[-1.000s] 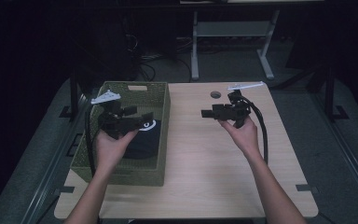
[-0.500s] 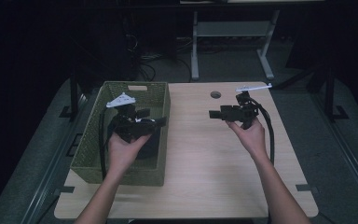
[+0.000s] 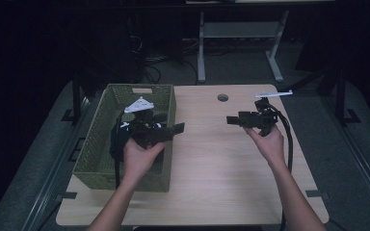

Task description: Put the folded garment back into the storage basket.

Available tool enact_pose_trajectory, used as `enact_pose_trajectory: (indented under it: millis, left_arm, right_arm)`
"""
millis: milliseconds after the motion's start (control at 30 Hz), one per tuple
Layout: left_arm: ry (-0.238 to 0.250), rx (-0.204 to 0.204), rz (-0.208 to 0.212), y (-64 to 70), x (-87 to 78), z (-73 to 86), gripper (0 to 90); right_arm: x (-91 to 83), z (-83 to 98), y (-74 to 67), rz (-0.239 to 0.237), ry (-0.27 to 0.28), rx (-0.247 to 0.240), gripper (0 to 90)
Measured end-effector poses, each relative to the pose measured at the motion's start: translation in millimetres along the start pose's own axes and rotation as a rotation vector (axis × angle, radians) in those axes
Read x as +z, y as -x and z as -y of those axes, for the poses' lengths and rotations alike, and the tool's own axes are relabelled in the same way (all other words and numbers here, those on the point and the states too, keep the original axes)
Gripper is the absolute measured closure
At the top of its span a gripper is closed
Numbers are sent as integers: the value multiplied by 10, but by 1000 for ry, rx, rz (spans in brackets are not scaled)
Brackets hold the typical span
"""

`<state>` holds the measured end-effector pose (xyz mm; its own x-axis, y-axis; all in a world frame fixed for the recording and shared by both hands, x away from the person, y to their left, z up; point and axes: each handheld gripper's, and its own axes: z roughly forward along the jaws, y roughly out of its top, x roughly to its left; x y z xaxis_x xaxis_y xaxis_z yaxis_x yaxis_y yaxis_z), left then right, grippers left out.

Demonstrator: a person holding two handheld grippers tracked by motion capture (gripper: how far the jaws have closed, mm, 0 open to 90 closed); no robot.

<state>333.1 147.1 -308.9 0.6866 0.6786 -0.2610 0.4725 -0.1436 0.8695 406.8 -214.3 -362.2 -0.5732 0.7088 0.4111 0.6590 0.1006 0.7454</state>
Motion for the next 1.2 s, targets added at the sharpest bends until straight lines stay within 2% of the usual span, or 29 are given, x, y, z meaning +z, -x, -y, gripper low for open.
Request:
enact_pose_trajectory:
  millis: [200,367,733,833,1033,1200]
  left_arm:
    - [-3,7,17,96,94,5,182]
    - [-10,17,29,147,142,4,182]
    - [-27,27,66,269,279,12,181]
    - [-26,12,80,308,315,18,181]
    - [-36,9,94,384,389,34,180]
    - [-47,22,99,450,456,66,180]
  right_arm:
    - [-61,89,107,11,-1,24,255]
    - [-101,131,159,22,1,19,258]
    - [-206,254,313,52,-11,48,257]
    - [-228,296,347,53,-7,58,257]
    - [-282,350,397,56,-7,65,256]
    - [-327,419,465,57,4,82,256]
